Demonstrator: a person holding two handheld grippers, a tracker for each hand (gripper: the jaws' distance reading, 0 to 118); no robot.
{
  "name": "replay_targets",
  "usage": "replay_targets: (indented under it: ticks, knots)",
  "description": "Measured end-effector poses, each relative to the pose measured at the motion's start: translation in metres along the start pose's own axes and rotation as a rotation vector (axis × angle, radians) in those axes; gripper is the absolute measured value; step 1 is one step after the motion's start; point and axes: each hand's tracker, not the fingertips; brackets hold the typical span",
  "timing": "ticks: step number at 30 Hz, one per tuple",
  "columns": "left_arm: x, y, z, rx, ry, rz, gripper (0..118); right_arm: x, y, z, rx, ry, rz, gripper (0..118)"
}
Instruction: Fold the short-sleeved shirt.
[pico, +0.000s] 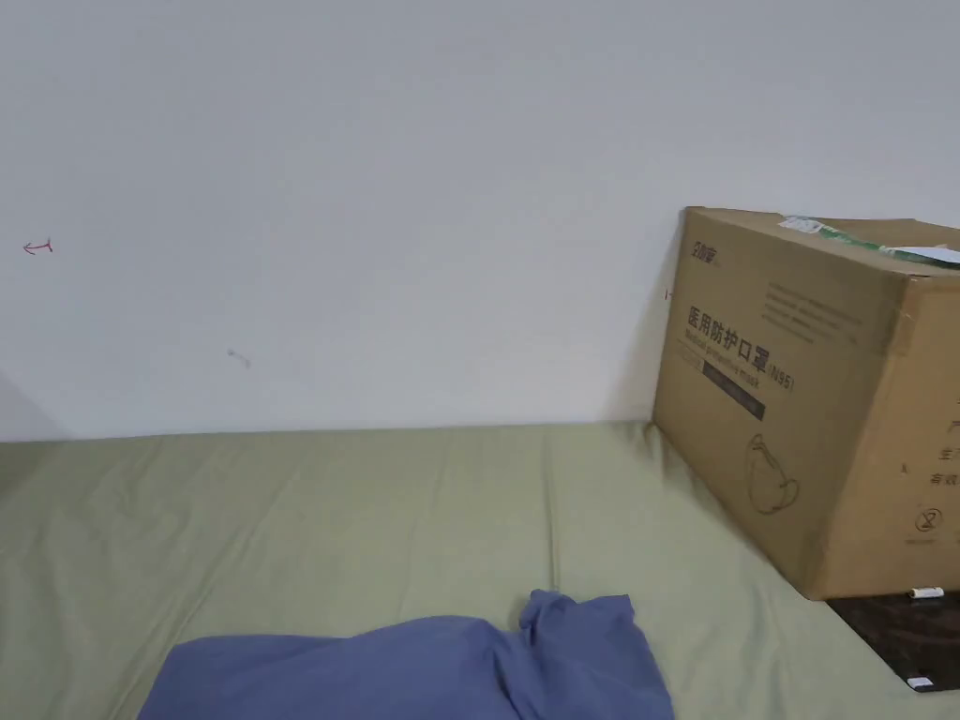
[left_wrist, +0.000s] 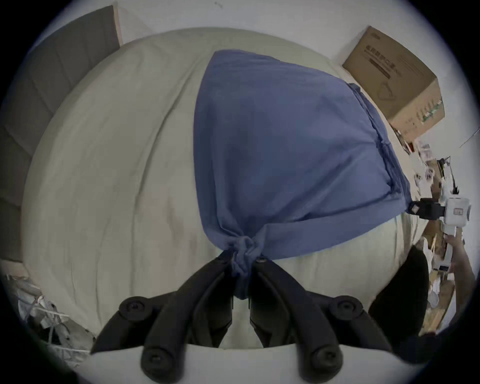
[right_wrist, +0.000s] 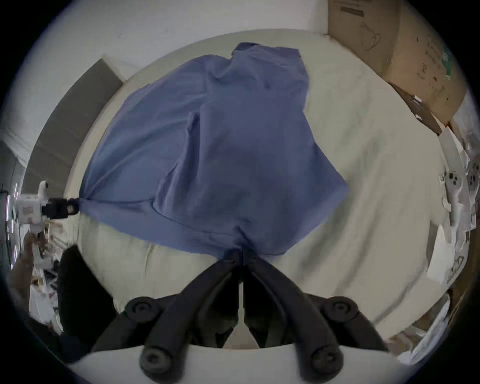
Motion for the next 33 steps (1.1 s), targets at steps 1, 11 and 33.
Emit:
replay_targets:
  ticks: [1,11,33]
  knots:
    - [0.000,-0.008,0.006,-0.019,-0.013,-0.003,9,-0.005,-0.011,0.009,-0.015,0.003,0.022,0]
    - [0.011,-0.043,0.043,-0.025,-0.064,0.023,12,-0.019,-0.062,0.037,-0.028,-0.049,0.062,0]
    - [0.043,0.091,0.112,0.643,-0.117,0.066,0,-0.045,0.042,0.110,0.676,0.256,-0.244,0]
